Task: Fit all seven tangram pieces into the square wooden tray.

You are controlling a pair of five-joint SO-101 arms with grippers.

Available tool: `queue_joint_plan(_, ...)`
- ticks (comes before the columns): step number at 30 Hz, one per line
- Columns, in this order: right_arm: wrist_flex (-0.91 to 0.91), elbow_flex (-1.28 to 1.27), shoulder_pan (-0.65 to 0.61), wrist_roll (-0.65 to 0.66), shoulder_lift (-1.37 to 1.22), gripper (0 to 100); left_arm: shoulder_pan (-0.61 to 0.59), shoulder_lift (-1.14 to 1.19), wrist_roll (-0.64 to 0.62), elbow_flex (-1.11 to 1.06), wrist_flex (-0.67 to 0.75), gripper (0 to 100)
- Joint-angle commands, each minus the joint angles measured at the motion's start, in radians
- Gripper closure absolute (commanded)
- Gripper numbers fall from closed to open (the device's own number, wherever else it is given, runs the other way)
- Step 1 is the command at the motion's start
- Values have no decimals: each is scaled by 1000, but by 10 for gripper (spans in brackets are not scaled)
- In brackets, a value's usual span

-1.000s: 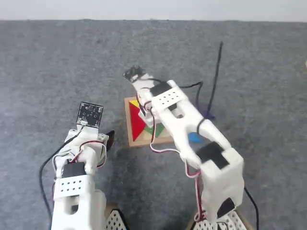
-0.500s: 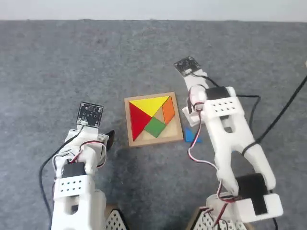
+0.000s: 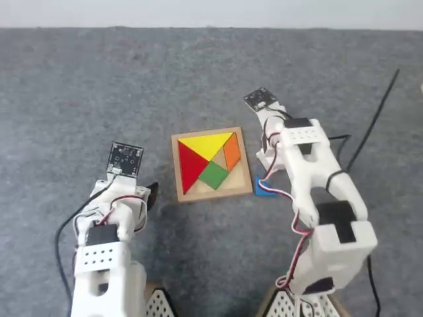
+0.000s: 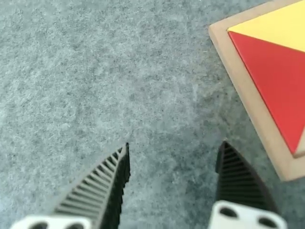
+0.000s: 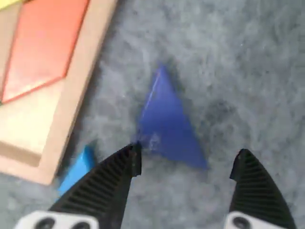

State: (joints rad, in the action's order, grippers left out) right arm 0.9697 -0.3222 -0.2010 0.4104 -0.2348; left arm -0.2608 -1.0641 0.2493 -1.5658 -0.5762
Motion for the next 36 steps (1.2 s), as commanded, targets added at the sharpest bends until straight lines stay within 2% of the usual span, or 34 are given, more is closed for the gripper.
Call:
queue_joint_plan(1, -18, 89, 2, 44, -27, 688, 0, -14, 8, 12, 21, 720)
queue_joint_plan(8, -8, 172, -8, 133, -162, 688, 0, -14, 8, 12, 21, 720)
queue_joint_plan(15, 54, 204, -7, 130, -185, 700, 2, -14, 8, 12, 21, 720)
queue_joint_plan(20, 64, 207, 4, -35, -180, 807, 2, -14, 8, 12, 21, 720)
queue_joint_plan(29, 128, 210, 48, -221, -180, 786, 2, -14, 8, 12, 21, 720)
queue_joint_plan(36, 177, 210, 76, -313, -179, 783, 2, -14, 8, 12, 21, 720)
